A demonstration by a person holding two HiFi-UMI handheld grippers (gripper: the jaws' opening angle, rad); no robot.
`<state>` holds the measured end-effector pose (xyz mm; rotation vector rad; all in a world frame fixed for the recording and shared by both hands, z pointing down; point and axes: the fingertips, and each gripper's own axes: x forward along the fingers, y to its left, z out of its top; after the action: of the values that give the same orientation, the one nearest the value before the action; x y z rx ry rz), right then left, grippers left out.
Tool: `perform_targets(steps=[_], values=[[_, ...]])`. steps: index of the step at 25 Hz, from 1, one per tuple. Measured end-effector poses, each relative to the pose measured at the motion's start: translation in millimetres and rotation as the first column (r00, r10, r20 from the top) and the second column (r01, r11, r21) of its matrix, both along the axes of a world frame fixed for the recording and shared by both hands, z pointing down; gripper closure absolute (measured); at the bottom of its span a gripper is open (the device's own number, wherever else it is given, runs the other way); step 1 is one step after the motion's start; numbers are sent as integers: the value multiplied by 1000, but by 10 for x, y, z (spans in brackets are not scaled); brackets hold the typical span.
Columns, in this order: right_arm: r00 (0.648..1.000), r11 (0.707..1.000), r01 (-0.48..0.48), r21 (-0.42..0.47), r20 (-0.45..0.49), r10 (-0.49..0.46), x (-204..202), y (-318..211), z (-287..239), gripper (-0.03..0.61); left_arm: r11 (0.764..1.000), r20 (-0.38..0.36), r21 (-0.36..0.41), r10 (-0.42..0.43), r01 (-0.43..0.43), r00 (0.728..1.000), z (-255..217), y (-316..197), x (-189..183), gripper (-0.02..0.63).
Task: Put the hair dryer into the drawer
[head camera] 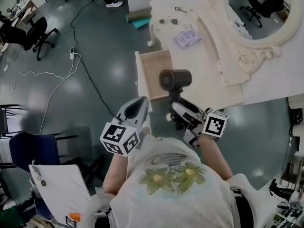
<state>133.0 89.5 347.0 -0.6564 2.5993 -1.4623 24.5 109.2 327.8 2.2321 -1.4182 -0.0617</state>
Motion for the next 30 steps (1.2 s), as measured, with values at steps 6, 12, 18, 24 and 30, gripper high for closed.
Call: perform_targets(steps=[6, 12, 18, 24, 30], values=[[1000, 1000, -4, -18, -17, 4, -188, -276, 92, 344, 1000, -7, -14, 3, -3, 1000, 50, -262, -208, 603], [998, 1000, -12, -15, -55, 11, -329, -523, 198, 344, 1000, -9, -28, 5, -5, 1000, 135, -475, -394, 603], [997, 999, -28, -30, -67, 25, -391, -707, 294, 344, 999, -17, -40, 14, -14, 1000, 218, -634, -476, 603], [994, 999, -31, -39, -106, 26, -444, -857, 444, 344, 998, -27, -52, 26, -27, 999, 295, -774, -517, 603], [990, 998, -35, -59, -135, 27, -490, -981, 602, 344, 997, -29, -68, 34, -35, 999, 376, -917, -584, 603]])
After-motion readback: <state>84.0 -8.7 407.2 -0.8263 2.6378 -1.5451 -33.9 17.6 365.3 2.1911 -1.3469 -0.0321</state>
